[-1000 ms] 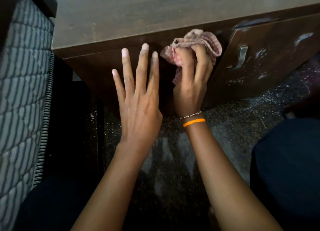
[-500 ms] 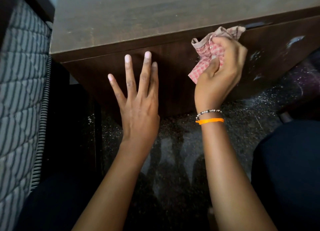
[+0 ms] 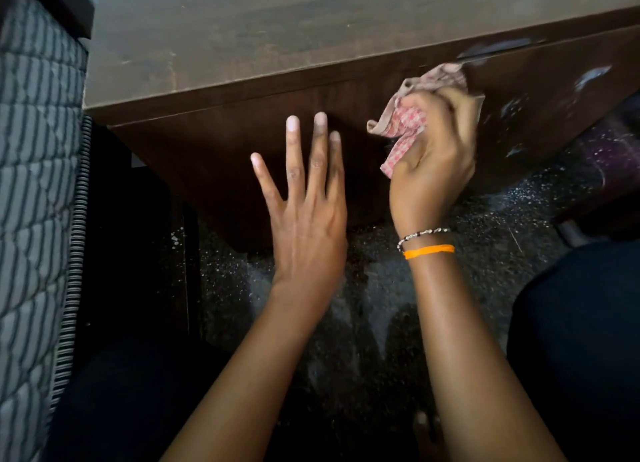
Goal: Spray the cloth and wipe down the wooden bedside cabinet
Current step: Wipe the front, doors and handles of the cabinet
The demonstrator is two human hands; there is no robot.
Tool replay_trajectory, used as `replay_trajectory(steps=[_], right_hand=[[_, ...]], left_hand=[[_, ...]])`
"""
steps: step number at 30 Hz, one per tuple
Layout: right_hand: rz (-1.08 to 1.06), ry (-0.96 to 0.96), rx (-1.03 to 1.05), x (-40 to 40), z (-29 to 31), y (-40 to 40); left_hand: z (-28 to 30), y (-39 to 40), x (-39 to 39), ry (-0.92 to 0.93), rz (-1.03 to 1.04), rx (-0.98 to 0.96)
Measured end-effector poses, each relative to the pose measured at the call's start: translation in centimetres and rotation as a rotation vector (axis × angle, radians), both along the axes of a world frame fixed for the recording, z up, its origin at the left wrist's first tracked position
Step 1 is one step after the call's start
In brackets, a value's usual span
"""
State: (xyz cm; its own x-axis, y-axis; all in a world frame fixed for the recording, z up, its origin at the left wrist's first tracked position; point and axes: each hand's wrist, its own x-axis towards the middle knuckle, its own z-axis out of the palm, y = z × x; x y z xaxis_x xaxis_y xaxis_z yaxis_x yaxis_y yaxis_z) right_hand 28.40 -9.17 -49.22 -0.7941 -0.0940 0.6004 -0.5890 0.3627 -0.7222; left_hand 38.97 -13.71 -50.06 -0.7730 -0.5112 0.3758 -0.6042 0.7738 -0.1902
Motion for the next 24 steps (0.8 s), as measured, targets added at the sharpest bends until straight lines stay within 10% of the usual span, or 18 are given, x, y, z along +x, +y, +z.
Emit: replay_trajectory(steps=[11,16,24], right_hand=[[0.186,-0.424,0.015,0.5,-7.7,2.4],[0.067,-0.023,-0.230,2.7,-2.7,1.9],[0.116,0.432,0.111,-0.2,-4.7,-2.2]], left_hand=[[0.4,0.0,-0.1,-0.005,0.022,0.071],[0.7,-0.3,0.2,-0.003,0.022,0.066],[1.8,-0.6,0.9,0.119,0.009,0.090]])
